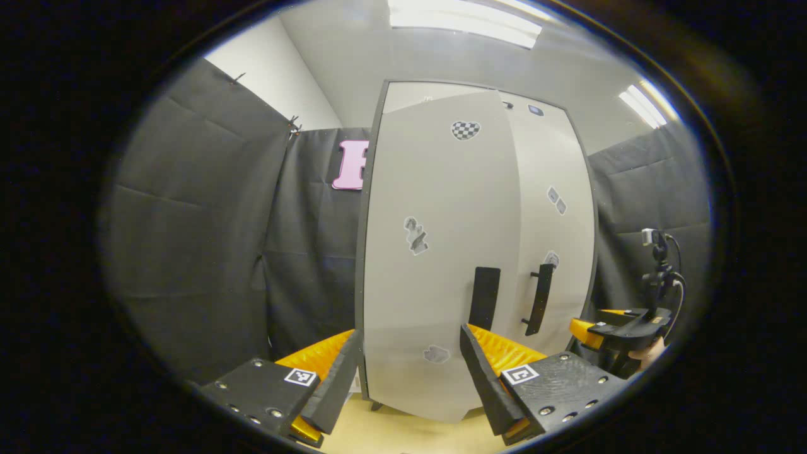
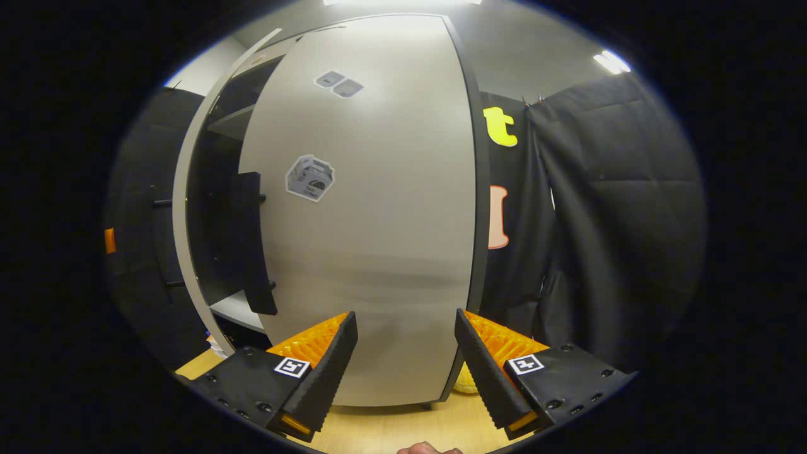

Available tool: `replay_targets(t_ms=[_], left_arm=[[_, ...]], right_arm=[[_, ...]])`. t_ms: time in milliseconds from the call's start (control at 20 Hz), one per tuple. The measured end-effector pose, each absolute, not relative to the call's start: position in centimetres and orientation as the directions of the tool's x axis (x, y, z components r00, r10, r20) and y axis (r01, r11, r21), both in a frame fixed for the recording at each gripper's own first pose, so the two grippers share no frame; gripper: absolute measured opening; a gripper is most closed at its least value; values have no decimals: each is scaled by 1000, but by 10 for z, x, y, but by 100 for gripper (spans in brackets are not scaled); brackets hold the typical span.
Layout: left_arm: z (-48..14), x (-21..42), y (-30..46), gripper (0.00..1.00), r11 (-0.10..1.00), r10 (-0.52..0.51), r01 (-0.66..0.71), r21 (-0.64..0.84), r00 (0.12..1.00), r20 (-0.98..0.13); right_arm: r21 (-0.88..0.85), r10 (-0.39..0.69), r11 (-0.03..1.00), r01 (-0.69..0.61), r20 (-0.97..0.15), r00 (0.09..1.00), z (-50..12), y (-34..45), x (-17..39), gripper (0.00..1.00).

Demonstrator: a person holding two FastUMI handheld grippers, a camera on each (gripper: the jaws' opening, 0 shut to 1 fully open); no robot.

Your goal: Grab one shoe with the right hand and put it into the shoe cabinet, grab the other shoe with the left hand and put it into the shoe cabinet; then close the right door with the right hand and the left door with the left hand.

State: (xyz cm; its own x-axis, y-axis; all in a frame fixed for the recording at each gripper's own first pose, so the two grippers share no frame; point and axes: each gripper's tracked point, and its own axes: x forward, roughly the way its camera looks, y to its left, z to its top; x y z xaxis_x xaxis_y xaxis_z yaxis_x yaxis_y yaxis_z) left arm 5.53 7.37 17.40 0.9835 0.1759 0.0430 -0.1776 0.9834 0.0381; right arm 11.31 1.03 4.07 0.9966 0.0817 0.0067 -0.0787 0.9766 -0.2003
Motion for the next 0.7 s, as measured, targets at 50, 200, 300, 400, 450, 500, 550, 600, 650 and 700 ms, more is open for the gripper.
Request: replay_targets(t_ms=[50,200,300,400,450,500,550,600,650,700], left_arm=[[174,53,80,97,982,182,-184,51,982,40],[176,50,96,94,981,192,-193,22,980,48],[176,47,108,90,980,201,-201,5,978,49],[174,41,120,90,978,209,-210,15,977,48],[174,40,124,90,977,210,-211,15,976,49],[173,37,131,90,978,209,-209,10,977,46],[173,35,136,93,978,210,-211,9,977,45],[173,33,142,90,977,213,-214,9,976,43],[173,32,144,90,976,217,-218,11,975,40],[172,31,145,90,975,222,-223,14,974,37]], right_arm=[[-222,85,972,-81,11,996,42,17,110,98],[-229,102,968,-99,1,995,44,40,104,94],[-216,103,971,-102,-5,995,46,51,104,99],[-207,95,974,-92,2,995,50,56,103,97],[-203,85,976,-82,4,996,52,57,103,97],[-197,78,978,-76,6,997,52,58,102,98],[-190,77,979,-75,5,997,52,60,101,98],[-187,79,979,-77,3,997,52,63,100,97],[-188,76,979,-74,1,997,51,64,98,97],[-187,72,980,-71,-1,997,51,65,97,97]])
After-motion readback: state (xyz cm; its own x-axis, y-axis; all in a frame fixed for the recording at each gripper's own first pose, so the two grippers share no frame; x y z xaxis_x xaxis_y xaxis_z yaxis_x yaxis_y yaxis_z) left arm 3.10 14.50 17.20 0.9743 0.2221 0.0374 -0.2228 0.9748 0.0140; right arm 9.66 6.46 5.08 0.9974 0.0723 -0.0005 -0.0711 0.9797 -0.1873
